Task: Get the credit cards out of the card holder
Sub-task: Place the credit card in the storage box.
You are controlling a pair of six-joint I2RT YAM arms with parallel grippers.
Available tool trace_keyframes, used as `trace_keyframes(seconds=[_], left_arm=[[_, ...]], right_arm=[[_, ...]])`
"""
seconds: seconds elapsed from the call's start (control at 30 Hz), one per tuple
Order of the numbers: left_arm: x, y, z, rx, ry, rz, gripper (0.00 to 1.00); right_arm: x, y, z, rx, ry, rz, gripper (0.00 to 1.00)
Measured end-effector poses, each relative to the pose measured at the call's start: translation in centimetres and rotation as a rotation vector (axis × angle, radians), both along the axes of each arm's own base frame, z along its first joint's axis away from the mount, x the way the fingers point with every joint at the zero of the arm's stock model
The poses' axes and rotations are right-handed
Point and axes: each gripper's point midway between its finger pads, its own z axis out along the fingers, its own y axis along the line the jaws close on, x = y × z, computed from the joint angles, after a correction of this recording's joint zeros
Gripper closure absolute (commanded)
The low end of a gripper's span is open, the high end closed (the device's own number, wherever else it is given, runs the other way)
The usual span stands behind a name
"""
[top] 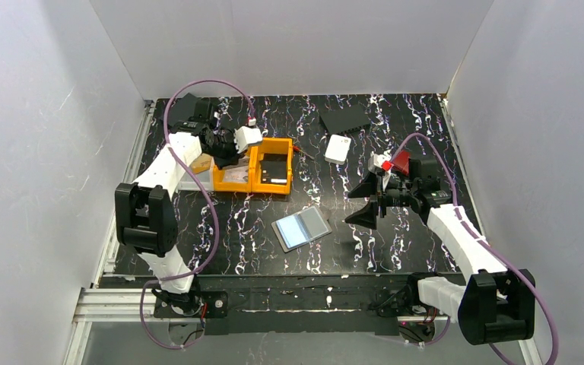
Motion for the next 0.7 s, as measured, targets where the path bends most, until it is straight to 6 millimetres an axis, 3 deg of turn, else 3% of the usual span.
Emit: trace_keyframes(seconds=[0.37, 0.7], left_arm=[[1.5, 2.1, -0.4, -0.022, -0.015, 0.054, 1.00], [1.4, 1.6, -3.7, -0.031, 0.066, 0.024, 1.00]], right_arm=[[0.2, -0.1, 0.5, 0.027, 0.014, -0.004, 0.02], [0.2, -0.3, 0.5, 0.052, 0.041, -0.011, 0.02]])
